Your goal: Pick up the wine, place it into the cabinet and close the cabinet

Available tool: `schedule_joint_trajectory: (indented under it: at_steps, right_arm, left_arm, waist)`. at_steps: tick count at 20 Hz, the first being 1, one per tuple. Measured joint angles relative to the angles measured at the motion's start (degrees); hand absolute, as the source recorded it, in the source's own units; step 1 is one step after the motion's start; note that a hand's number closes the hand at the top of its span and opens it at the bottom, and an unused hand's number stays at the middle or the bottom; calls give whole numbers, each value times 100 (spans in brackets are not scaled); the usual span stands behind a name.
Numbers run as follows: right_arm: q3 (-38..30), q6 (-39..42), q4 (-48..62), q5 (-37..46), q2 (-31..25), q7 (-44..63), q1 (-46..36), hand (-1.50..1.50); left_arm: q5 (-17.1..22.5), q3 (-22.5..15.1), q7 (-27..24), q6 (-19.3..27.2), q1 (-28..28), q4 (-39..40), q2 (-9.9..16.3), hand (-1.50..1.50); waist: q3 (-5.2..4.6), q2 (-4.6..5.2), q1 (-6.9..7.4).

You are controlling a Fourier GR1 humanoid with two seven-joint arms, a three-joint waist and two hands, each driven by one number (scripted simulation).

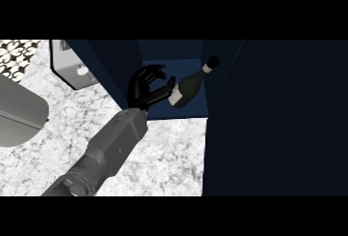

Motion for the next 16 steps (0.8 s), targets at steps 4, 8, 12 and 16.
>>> schedule_joint_trajectory:
  at_steps: [4, 8, 12, 16]
  right_arm:
    - [-11, -30, 42, 73, 26, -75, -15, -150]
    - [-23, -42, 25, 83, 4, -12, 14, -150]
    - [-99, -15, -114, 7, -59, 54, 106, -150]
    - [-111, -111, -165, -39, -49, 235, 31, -150]
  left_arm:
    - [-94, -58, -181, -140, 41, -125, -2, -150]
    - [-175, -153, -179, -96, 128, -352, -2, -150]
    - [-246, -300, -98, 79, 288, -731, 1, -150]
    - [-406, -488, 22, 125, 608, -1322, 36, -150]
  waist:
    - [-22, 13, 40]
    - [-27, -2, 102]
    - [-24, -42, 192]
    - [3, -100, 294]
